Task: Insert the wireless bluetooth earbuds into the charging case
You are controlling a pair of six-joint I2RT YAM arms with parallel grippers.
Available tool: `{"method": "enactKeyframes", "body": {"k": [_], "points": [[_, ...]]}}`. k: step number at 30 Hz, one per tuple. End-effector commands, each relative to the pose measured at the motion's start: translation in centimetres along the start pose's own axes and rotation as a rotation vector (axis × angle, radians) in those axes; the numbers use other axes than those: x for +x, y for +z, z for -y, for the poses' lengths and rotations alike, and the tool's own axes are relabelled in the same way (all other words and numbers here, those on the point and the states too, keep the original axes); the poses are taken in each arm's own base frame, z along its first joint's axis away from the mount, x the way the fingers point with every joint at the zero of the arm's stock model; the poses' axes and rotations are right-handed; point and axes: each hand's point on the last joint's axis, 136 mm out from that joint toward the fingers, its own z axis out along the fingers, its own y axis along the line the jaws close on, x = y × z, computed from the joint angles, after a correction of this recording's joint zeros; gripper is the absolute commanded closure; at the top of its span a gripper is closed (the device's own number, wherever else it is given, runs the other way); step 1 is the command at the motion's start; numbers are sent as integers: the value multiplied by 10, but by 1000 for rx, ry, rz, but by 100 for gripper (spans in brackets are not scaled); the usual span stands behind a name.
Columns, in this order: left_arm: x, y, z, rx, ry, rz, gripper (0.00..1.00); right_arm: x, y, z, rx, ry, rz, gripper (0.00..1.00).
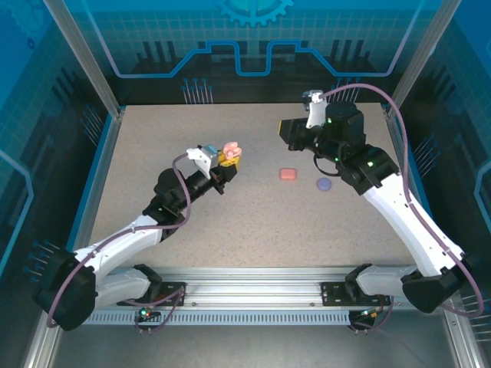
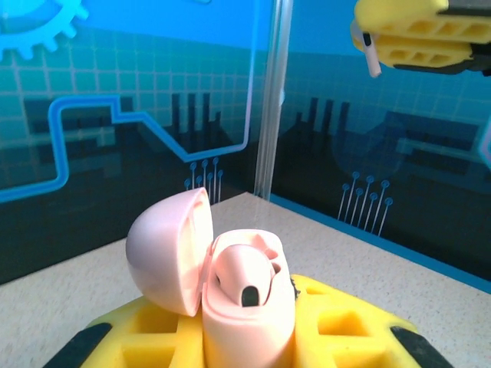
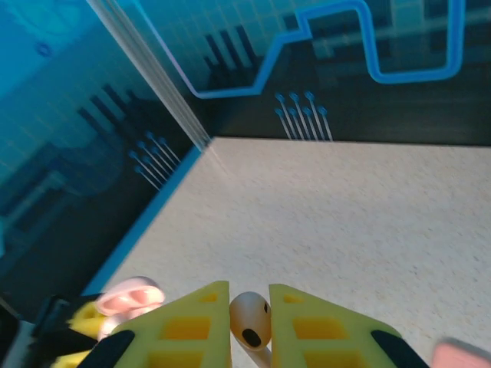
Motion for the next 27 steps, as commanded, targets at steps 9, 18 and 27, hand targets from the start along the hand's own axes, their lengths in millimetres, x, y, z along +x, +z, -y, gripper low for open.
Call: {"method": "enactKeyframes", "body": {"k": [9,18,27], "points": [[-62,26,31,117,96,171,100,-40,-28,-53,-313,29,208,84],[-75,38,35,132,99,211,100,-27,-20,-56,-413,64,263,85],[-68,44,37,144,91,192,100,-19,-15,-59,-449,80,276,85]]}}
